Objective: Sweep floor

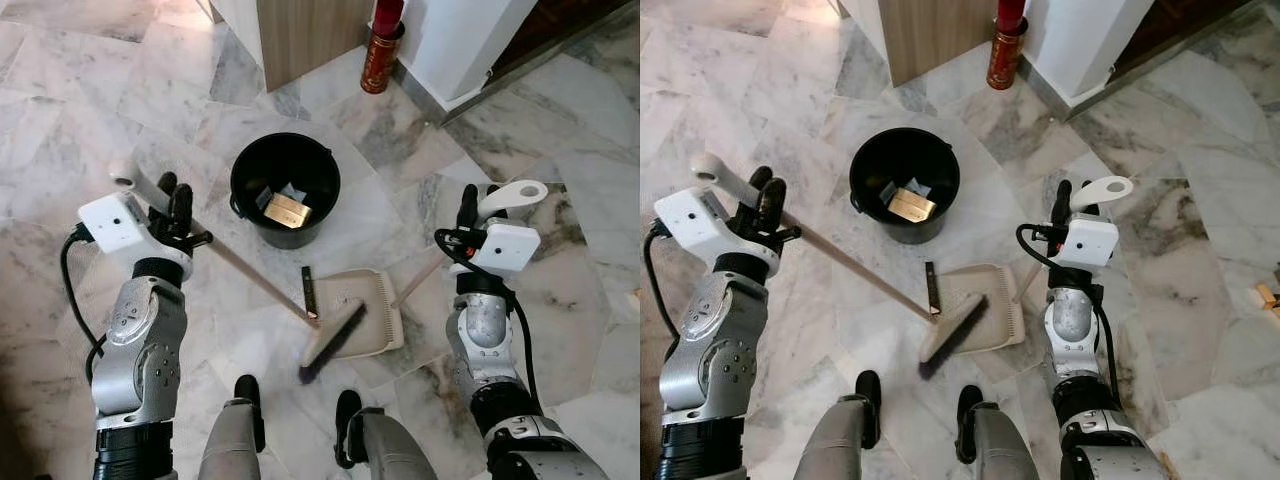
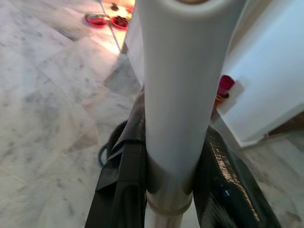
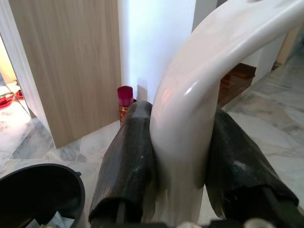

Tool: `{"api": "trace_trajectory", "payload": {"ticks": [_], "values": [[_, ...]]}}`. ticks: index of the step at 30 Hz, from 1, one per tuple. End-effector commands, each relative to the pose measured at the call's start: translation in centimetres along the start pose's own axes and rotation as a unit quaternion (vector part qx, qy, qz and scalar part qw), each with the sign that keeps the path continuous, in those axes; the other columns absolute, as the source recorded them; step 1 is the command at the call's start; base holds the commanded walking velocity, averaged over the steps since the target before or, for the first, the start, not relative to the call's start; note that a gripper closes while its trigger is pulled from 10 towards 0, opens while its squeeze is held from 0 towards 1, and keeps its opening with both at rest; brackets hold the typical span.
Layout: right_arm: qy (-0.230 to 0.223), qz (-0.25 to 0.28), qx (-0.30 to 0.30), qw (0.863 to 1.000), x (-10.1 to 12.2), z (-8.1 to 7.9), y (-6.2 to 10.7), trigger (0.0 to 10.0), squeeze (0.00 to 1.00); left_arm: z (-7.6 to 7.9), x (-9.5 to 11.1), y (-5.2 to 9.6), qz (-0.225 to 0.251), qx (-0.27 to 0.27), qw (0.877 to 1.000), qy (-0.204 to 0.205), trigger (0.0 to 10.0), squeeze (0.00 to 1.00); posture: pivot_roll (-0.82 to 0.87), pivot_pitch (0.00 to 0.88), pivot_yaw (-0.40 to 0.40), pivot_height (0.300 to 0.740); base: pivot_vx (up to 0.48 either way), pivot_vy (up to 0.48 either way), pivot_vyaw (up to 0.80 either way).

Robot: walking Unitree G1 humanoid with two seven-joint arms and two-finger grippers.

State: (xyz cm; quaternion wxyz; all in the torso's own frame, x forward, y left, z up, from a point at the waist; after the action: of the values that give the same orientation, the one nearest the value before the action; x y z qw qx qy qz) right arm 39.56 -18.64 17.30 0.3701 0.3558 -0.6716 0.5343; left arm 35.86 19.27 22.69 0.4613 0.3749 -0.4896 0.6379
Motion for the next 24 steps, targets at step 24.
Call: {"api": "trace_trajectory", "payload": {"ticks": [24], "values": [[-0.002, -0.042, -0.009, 0.999, -2.0, 0.3, 1.3, 10.0, 0.0, -3.6, 4.7, 2.8, 0.018, 0.014, 0.99, -0.139, 9.6, 0.0, 0.2, 0.456, -0.036, 0.74, 0.0, 0.0, 0.0]]}}
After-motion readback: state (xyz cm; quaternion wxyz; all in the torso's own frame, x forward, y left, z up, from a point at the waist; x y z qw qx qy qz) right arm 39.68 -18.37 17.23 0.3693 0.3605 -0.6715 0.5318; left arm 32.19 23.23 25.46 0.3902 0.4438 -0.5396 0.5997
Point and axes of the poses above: a point about 5 cm out from each wrist's last joint towards the gripper, its own y axis pointing back from the gripper into the wrist, its own x axis along the axis of the wrist's last joint, z = x × y, the point moved 6 cm from there along -y, pointing out of the wrist towards the gripper, and after that the axes turned 9 degrees about -y, right-handed, at the moved point
